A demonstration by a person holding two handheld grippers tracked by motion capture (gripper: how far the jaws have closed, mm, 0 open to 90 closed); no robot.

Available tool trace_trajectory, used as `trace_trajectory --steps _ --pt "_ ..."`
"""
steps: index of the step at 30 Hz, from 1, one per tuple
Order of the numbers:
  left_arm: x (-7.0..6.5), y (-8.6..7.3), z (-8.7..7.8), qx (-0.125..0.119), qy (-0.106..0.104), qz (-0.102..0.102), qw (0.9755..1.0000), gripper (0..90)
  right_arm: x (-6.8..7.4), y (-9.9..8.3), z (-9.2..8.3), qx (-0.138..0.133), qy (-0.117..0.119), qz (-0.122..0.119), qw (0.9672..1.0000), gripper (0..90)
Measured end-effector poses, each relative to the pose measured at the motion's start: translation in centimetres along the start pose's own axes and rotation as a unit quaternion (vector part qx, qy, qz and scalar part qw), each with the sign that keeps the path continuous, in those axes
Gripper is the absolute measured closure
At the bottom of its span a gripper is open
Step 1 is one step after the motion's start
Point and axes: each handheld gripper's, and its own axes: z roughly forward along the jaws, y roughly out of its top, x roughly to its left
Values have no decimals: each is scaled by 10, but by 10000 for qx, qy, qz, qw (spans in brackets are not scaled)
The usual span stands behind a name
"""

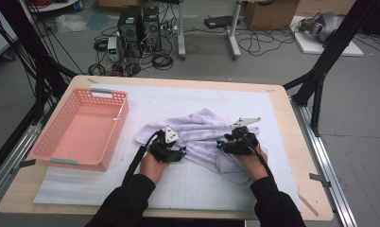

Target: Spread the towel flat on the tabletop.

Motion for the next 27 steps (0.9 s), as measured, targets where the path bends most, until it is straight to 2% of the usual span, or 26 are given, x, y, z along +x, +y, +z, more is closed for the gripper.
trace_trajectory --steps 1,2,3,6,7,10,11,12,13,14,15,16,18,19,20,21,22,23,24,25,27 --pt "-1 0 -2 -25 220 500 9985 739 -2 -2 1 72 -57 -36 10000 704" --pt "2 -1 -2 -39 134 386 9992 842 -5 -4 0 72 -111 -75 9999 747" --pt "5 0 -4 -24 95 272 9996 849 -8 -5 -4 55 -151 -59 9999 764" --pt "12 0 -6 4 131 199 9997 859 -15 -9 -18 -30 -478 -98 9988 775" --pt "19 1 -8 8 189 73 9998 860 -19 -12 -24 -80 -516 -35 9986 776" --pt "31 2 -14 -123 307 -43 9994 860 -31 -23 -45 -255 -794 127 9964 780" --pt "31 2 -14 -123 307 -43 9994 860 -36 -28 -53 -308 -866 230 9955 782" --pt "41 3 -18 -163 453 -175 9987 860 -43 -34 -60 -358 -963 281 9943 784" --pt "41 3 -18 -163 453 -175 9987 861 -48 -40 -67 -382 -1048 394 9930 784" --pt "54 2 -21 -236 570 -441 9971 861 -55 -47 -74 -406 -1099 529 9917 785" --pt "54 2 -21 -236 570 -441 9971 861 -61 -53 -79 -425 -1101 681 9907 786" --pt "64 -1 -22 -345 633 -723 9948 862 -66 -59 -83 -479 -1079 837 9895 795" --pt "67 -1 -21 -372 633 -777 9943 864 -72 -68 -89 -536 -1077 987 9878 802" --pt "68 -1 -21 -433 750 -798 9930 864 -73 -70 -91 -519 -1074 978 9880 805" --pt "68 -1 -21 -433 750 -798 9930 865 -72 -72 -92 -484 -1078 964 9883 809" --pt "68 -1 -21 -446 836 -786 9924 866 -70 -74 -92 -387 -1159 890 9885 822" --pt "72 -3 -20 -468 1037 -888 9895 866 -69 -77 -93 -244 -1353 807 9872 817" --pt "72 -3 -20 -468 1037 -888 9895 866 -72 -81 -96 -217 -1343 874 9868 803" --pt "77 -4 -20 -497 984 -1041 9884 866 -75 -84 -101 -340 -1327 1023 9853 795" --pt "79 -4 -21 -533 1029 -1042 9878 865 -77 -87 -107 -526 -1312 1147 9833 772" --pt "79 -2 -21 -504 1052 -974 9884 865 -77 -85 -119 -952 -1254 1227 9799 694"
